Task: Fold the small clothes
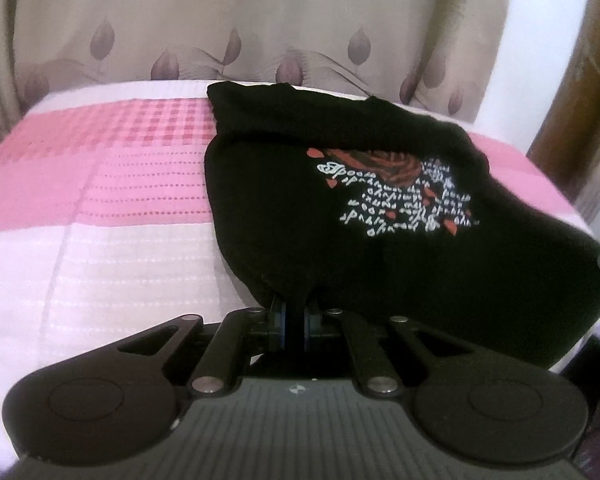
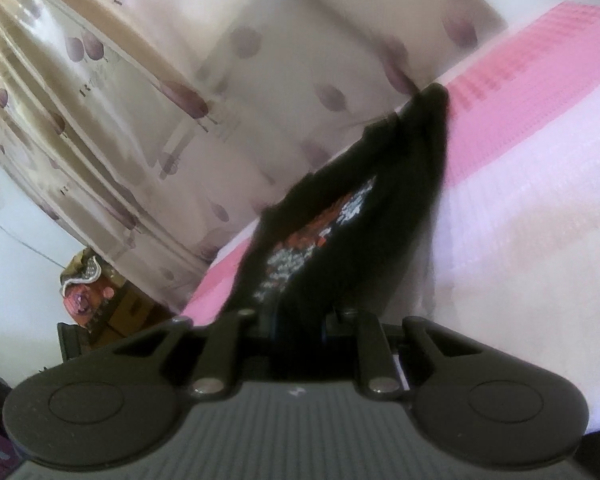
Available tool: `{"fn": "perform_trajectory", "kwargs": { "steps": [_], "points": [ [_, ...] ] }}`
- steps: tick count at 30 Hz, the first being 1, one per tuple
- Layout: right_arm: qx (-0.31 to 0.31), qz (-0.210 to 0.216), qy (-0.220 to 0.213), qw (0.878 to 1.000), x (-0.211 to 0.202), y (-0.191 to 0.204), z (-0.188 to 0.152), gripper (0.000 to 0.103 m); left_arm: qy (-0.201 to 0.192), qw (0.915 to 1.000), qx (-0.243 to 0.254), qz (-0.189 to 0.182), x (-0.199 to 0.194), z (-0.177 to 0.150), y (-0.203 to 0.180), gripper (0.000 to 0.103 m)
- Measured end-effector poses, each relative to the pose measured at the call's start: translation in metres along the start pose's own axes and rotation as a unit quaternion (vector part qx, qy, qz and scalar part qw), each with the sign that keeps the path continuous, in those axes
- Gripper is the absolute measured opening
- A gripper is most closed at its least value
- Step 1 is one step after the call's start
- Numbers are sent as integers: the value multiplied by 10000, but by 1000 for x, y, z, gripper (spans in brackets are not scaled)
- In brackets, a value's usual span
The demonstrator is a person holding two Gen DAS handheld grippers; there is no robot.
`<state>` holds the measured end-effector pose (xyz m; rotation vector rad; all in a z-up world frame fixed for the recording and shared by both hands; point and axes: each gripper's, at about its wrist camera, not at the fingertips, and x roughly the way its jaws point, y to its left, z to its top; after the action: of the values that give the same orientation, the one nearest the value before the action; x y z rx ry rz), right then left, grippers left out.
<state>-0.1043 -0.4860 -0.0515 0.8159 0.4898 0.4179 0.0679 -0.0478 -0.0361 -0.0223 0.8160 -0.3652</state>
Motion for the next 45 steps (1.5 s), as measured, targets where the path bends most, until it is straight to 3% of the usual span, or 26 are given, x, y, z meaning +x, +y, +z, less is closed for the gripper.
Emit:
{"fn": "perform_trajectory", "kwargs": {
  "steps": [8, 20, 22, 25, 28, 30, 32, 33, 34, 37, 39, 41, 45],
  "points": [
    [129, 155, -183, 9996, -1, -2, 2, 18, -71, 9981, -522, -334, -1, 5, 13, 10],
    [430, -75, -187, 9989, -6, -19, -15, 18, 372, 9982, -332, -325, 5, -21, 21, 12],
    [452, -80, -165, 9988, -6, -21, -16, 18, 505, 9976, -317, -352, 8, -24, 23, 39],
    [425, -148, -113, 9989, -5, -22, -17, 20, 535, 9973, -291, -407, 9, -28, 25, 70],
    [438, -325, -5, 9985, -3, -23, -18, 20, 628, 9962, -272, -546, 9, -28, 23, 84],
    [343, -396, 93, 9986, -2, -23, -19, 20, 709, 9950, -177, -675, 9, -29, 20, 87],
    [225, -518, 185, 9982, 1, -21, -21, 20, 649, 9955, -85, -683, 8, -32, 17, 78],
    [223, -536, 215, 9981, 2, -22, -22, 20, 622, 9957, 51, -684, 8, -33, 12, 47],
    [244, -523, 249, 9980, 4, -23, -23, 20, 632, 9960, 195, -600, 8, -34, 8, 9],
    [174, -479, 333, 9981, 7, -21, -26, 19, 575, 9965, 134, -593, 10, -34, 5, 8],
    [278, -212, 209, 9992, 4, -18, -24, 19, 444, 9959, -287, -731, 6, -33, 13, 8],
    [460, 19, 4, 9989, -1, -16, -19, 19, 125, 9892, -898, -1152, -1, -30, 26, 8],
    [667, 369, -311, 9966, -5, -11, -2, 19, -368, 9843, -1230, -1211, -15, -15, 31, 8]
  ]
}}
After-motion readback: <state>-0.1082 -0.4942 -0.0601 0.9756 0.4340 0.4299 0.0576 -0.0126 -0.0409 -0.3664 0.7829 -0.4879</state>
